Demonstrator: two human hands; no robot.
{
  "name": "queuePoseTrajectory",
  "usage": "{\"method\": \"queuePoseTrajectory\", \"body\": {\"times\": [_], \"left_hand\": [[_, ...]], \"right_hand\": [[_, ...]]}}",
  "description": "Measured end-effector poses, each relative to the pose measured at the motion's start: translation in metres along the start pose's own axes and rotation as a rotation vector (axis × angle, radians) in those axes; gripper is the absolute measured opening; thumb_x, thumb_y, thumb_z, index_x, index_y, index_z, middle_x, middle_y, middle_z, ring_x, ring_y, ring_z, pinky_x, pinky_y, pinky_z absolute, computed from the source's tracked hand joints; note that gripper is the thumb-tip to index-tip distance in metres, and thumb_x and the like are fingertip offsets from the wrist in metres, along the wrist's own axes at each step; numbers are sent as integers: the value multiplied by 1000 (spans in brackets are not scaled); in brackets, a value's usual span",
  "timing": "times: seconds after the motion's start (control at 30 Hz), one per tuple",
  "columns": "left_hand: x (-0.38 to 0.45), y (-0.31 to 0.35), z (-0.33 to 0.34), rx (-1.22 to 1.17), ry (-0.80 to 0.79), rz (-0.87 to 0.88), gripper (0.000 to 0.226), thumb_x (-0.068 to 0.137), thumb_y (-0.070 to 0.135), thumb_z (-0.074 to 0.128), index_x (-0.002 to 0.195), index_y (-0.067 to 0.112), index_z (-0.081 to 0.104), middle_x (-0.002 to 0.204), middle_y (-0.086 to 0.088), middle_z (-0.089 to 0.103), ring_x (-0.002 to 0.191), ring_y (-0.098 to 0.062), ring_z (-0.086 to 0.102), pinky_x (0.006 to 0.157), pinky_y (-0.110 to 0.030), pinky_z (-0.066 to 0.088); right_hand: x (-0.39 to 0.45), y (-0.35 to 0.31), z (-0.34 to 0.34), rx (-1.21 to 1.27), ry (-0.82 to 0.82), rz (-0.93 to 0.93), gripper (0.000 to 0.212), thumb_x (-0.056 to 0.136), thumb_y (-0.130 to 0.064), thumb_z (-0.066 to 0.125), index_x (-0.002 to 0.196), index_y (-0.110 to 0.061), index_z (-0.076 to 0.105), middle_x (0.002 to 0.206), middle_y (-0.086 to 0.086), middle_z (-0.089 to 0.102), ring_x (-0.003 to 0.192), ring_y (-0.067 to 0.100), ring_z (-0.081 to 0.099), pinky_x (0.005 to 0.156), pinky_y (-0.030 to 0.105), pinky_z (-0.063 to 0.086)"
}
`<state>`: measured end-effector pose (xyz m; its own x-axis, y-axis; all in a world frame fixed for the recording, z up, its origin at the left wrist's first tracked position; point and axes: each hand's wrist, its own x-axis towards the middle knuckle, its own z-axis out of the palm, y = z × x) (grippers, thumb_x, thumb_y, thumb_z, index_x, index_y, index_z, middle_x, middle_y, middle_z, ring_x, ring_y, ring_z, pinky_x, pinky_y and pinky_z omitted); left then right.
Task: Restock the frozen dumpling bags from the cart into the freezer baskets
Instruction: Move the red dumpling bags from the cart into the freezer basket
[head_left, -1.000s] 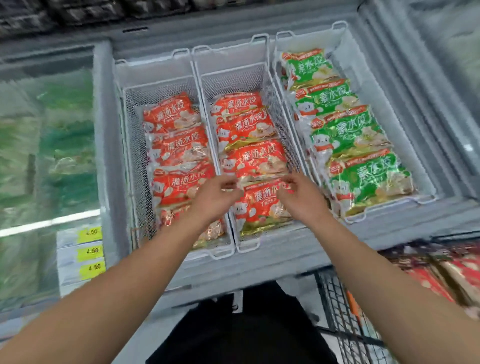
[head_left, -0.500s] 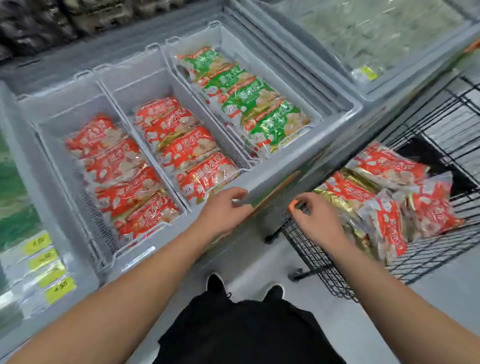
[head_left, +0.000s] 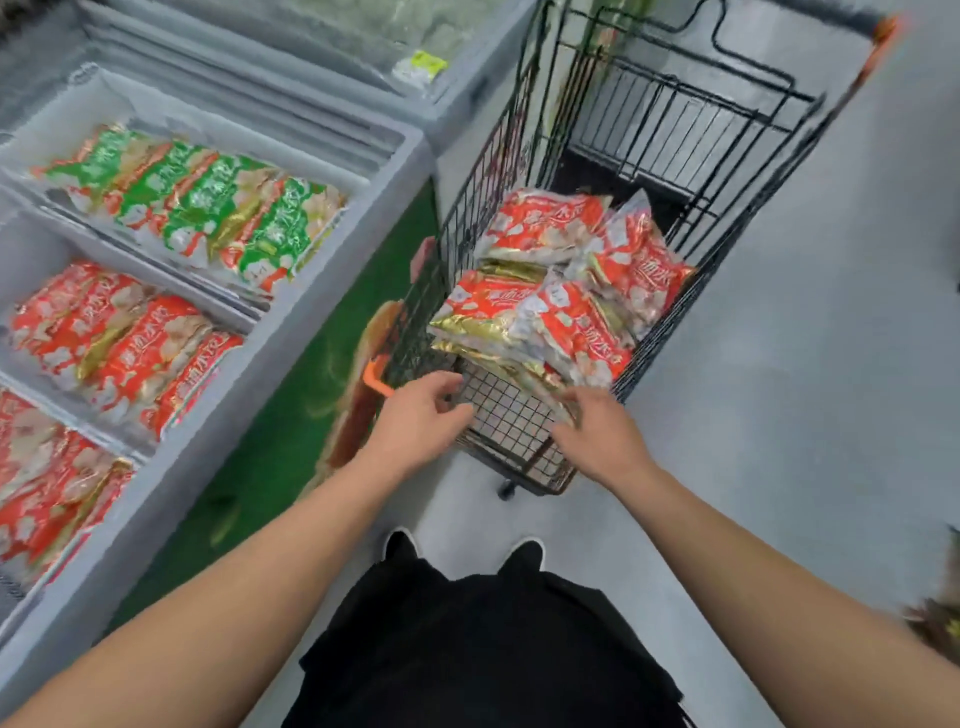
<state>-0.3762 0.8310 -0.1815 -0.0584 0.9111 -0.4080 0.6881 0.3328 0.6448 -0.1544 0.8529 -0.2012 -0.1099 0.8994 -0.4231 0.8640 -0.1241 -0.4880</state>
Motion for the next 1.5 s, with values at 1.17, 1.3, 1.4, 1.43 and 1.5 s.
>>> {"method": "queuePoseTrajectory", "body": {"times": [1.17, 1.3, 1.4, 1.43, 1.5], "left_hand": [[391, 38, 118, 289, -311, 15, 18, 94, 18, 58, 77, 12, 60, 73, -2, 57, 74, -24, 53, 60, -30, 28], [384, 13, 76, 302, -256, -45, 20, 94, 16, 55, 80, 7, 67, 69, 1, 62, 67, -18, 59, 62, -31, 40], [386, 13, 64, 220, -315, -25, 21, 93, 24, 57, 86, 11, 71, 81, -3, 71, 76, -24, 69, 71, -38, 55], [389, 18, 68, 190, -346, -8, 21, 93, 28, 59, 90, 11, 71, 87, -3, 72, 81, -22, 67, 74, -37, 54], [394, 32, 86, 222, -449, 33, 26, 91, 36, 64, 89, 11, 68, 88, -2, 69, 82, -21, 62, 72, -35, 50]], "right_hand": [[247, 77, 20, 320, 1, 649, 35, 89, -22, 62, 122, -12, 59, 127, 9, 56, 105, 19, 51, 84, 25, 36], [271, 78, 23, 375, 47, 728, 49, 86, -25, 68, 130, -10, 55, 135, 9, 50, 120, 24, 51, 88, 24, 34], [281, 81, 25, 390, 17, 744, 59, 84, -20, 70, 138, -10, 49, 137, 11, 46, 122, 26, 50, 92, 25, 35], [284, 82, 27, 382, -8, 737, 62, 83, -20, 71, 139, -10, 48, 137, 11, 46, 123, 27, 50, 96, 26, 37], [287, 81, 30, 367, -33, 736, 64, 82, -20, 72, 140, -10, 47, 137, 12, 45, 124, 28, 49, 103, 32, 40]]}}
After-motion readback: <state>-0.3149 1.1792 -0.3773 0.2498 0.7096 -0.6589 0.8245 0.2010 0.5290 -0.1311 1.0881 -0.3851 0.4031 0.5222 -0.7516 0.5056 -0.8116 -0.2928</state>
